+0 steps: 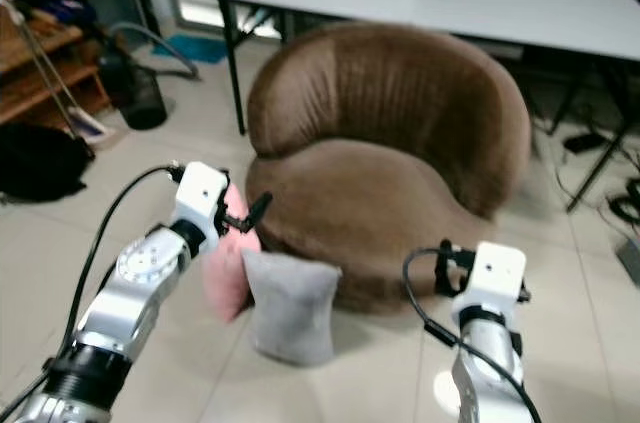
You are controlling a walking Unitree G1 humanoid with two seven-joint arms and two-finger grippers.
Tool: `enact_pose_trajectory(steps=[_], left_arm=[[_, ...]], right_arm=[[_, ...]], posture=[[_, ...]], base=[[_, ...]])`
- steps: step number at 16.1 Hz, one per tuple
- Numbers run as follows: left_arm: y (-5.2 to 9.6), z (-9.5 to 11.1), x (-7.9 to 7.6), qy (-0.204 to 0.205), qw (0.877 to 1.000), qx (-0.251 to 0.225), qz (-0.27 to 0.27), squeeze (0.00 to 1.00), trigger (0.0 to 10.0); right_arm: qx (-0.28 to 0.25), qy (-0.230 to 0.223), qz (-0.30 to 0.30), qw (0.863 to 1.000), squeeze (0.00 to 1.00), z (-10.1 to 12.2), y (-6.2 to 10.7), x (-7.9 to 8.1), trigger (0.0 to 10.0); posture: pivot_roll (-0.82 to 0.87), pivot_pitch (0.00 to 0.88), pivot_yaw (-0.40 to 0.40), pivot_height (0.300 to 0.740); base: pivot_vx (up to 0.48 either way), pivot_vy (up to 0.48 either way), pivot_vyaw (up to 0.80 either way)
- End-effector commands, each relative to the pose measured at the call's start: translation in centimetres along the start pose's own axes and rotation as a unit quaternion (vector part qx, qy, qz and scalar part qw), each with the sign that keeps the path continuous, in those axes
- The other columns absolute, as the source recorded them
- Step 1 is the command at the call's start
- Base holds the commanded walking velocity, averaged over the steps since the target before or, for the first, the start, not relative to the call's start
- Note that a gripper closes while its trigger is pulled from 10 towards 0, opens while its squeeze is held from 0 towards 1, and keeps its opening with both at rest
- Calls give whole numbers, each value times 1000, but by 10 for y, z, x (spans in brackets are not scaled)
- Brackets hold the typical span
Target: Move the pillow to the sofa from floor
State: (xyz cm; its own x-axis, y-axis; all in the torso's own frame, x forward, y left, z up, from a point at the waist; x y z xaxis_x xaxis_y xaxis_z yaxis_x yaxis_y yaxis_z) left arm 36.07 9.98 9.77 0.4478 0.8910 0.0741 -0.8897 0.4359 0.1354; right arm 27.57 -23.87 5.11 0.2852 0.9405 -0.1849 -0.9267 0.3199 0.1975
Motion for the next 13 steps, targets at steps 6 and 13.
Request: enact_pose_trajectory(steps=[6, 13], left_arm=[[4, 0, 10, -11, 1000, 3, 10, 0, 10000], [6, -4, 5, -8, 1000, 9, -6, 0, 10000]], right_arm=[[0, -3, 10, 1000, 0, 2, 1, 9, 10000], [7, -10, 36, 999, 0, 0, 2, 18, 10000]], posture=[[-31, 0, -11, 740], [-31, 6, -10, 740]], base=[[412, 0, 0], [279, 0, 0]])
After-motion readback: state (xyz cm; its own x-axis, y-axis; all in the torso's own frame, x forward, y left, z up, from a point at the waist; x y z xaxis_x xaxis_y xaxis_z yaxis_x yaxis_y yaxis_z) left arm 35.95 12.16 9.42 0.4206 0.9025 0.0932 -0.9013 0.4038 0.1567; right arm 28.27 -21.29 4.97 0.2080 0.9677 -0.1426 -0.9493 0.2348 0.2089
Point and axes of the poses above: a point about 5 cm out from each wrist's last joint towards the gripper, its own y axis pointing back from the gripper into the wrist, its own z axis along the axis of the wrist's last joint, x = y × z, the point moved 6 cm from there along -y, pointing out of the wrist towards the gripper, and after that the axes turned 6 degrees about y, right-handed, at the moved point
